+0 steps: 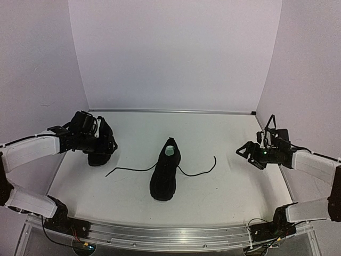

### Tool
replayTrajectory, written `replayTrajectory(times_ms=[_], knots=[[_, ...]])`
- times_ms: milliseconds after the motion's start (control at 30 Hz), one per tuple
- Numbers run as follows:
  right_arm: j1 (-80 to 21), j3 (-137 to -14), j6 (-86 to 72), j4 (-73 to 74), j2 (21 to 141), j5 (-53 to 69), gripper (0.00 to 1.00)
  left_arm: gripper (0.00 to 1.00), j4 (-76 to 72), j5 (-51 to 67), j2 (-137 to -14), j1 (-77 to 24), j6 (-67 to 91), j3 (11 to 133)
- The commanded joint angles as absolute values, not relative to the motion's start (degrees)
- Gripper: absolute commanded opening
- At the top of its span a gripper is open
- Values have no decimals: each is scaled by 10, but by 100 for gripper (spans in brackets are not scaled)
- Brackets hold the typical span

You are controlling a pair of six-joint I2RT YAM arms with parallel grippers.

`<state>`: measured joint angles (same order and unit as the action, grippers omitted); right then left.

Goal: Tie the shoes

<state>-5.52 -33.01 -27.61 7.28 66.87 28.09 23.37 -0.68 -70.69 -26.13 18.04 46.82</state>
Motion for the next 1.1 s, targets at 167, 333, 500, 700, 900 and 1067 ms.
replayTrajectory(times_ms=[167, 333, 500, 700, 900, 1067], knots=[[-54, -399, -273, 66, 613, 275, 98, 99, 104, -112, -567, -264, 175, 455], [-54, -430, -236, 68, 625, 317, 98, 99, 162, 25, -635, -269, 48, 518], [-54, -460, -238, 103, 663, 299, 98, 100, 256, -42, -778, -356, -7, 605], [-54, -446, -236, 102, 690, 338, 98, 98, 212, 118, -854, -407, -159, 581], [-54, -393, -257, 26, 696, 447, 98, 83, 98, 237, -901, -407, -269, 554], [-54, -384, -254, 17, 702, 479, 98, 70, 205, 270, -1009, -403, -365, 663]])
